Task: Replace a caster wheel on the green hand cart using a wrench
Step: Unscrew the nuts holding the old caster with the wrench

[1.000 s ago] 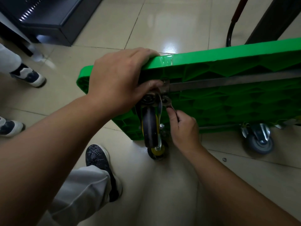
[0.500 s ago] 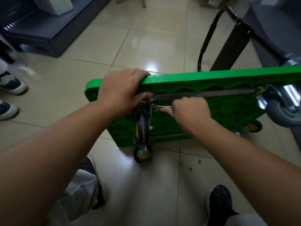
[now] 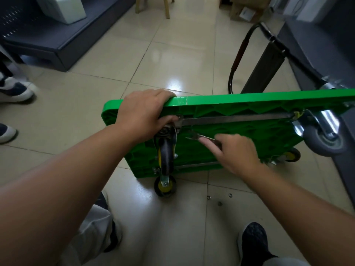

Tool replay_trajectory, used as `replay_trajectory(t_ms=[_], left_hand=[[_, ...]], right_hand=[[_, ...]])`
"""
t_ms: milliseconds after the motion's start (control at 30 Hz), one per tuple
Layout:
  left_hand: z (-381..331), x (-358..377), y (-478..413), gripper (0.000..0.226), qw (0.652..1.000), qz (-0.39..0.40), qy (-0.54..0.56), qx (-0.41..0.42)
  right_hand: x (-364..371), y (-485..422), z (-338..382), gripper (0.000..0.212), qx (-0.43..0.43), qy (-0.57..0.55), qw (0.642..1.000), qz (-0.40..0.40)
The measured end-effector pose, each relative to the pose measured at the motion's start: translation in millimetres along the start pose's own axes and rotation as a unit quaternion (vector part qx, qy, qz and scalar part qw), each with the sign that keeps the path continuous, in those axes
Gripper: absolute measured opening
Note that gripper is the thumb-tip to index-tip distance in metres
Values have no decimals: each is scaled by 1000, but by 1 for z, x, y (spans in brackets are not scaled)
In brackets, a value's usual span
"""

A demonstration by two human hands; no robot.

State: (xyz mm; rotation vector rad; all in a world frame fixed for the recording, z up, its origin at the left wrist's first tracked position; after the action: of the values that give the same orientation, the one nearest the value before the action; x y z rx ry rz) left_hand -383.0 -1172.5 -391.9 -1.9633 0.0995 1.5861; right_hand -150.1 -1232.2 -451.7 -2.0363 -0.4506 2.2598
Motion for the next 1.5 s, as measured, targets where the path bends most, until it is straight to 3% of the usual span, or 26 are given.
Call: replay_trajectory(t_ms=[100, 200, 467, 800, 1000, 1133, 1267, 1400, 1500], left_hand=[[2, 1, -1, 56, 1000, 24, 4, 8], [8, -3, -6, 56, 997, 68, 26, 19], [12, -2, -7, 48, 996, 79, 26, 40], [12, -1, -4, 56, 997, 66, 20, 26], [13, -1, -5, 53, 998, 59, 22, 30], [13, 0, -4, 51, 998, 52, 21, 37], [12, 0, -3, 53, 998, 42, 13, 40], [12, 1, -6, 51, 998, 42, 19, 40], [12, -1, -8, 51, 998, 41, 25, 38]], right_hand=[[47, 28, -6, 65, 113, -252, 961, -11], [84, 36, 23, 57, 135, -352, 926, -27], [138, 22, 57, 69, 205, -460, 862, -52], [146, 11, 70, 62, 217, -499, 831, -117], [151, 11, 79, 67, 221, -526, 817, -84], [147, 8, 71, 60, 203, -512, 832, -64], [139, 1, 54, 52, 151, -461, 873, -54], [108, -6, 27, 61, 63, -262, 962, -31], [69, -14, 16, 67, 18, -109, 994, 16]])
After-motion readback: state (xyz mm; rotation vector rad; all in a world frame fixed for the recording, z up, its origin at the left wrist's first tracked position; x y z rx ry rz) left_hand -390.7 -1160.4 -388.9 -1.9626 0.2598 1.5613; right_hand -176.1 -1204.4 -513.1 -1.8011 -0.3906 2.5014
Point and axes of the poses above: each hand's wrist, its own y-axis away from the middle knuckle, its own x-axis out of the palm, z = x × y, the point moved 3 cm from there along -y, towards the middle knuckle, and after that the axes turned 4 degrees about -z, right-handed, at the moved point
